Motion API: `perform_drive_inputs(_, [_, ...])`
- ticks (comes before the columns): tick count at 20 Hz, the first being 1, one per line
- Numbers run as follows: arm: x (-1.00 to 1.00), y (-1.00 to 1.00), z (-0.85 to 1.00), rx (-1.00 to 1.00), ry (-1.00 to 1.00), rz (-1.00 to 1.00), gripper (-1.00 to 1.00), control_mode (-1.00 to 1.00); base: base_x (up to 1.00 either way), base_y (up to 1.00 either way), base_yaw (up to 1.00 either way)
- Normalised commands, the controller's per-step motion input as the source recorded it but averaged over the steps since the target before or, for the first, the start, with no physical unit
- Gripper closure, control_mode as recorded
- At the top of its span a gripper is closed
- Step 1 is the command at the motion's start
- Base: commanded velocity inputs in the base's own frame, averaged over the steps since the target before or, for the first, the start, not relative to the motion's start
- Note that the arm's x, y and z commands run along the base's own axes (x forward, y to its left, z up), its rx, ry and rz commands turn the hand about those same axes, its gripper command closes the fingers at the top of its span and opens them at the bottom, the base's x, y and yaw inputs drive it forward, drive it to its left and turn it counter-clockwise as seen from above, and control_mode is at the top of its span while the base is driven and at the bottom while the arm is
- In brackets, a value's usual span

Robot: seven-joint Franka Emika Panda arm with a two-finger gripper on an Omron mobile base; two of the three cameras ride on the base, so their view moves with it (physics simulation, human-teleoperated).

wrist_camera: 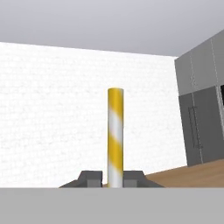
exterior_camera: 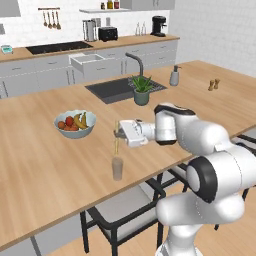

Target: Take a straw from the drawer in front and place it inside the glass cup on the dining counter.

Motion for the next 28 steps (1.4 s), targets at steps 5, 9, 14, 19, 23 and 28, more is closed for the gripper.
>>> perform_drive_inputs(5, [0.00,-0.09,-0.21,-0.02,0.02,0.00,1.00,-1.00,0.00,0.00,0.00])
perform_drive_inputs(9, [0.00,0.00,-0.27,-0.01,0.02,0.00,1.00,-1.00,0.00,0.00,0.00])
perform_drive_inputs(14, [0.00,0.00,-0.31,0.00,0.03,0.00,1.00,-1.00,0.00,0.00,0.00])
perform_drive_inputs(19, [0.02,0.00,-0.17,0.00,0.00,0.00,1.00,-1.00,0.00,0.00,0.00])
perform_drive_inputs(23, [0.03,0.00,-0.16,0.00,0.00,0.00,1.00,-1.00,0.00,0.00,0.00])
perform_drive_inputs(28, [0.09,0.00,-0.14,0.00,0.00,0.00,1.00,-1.00,0.00,0.00,0.00])
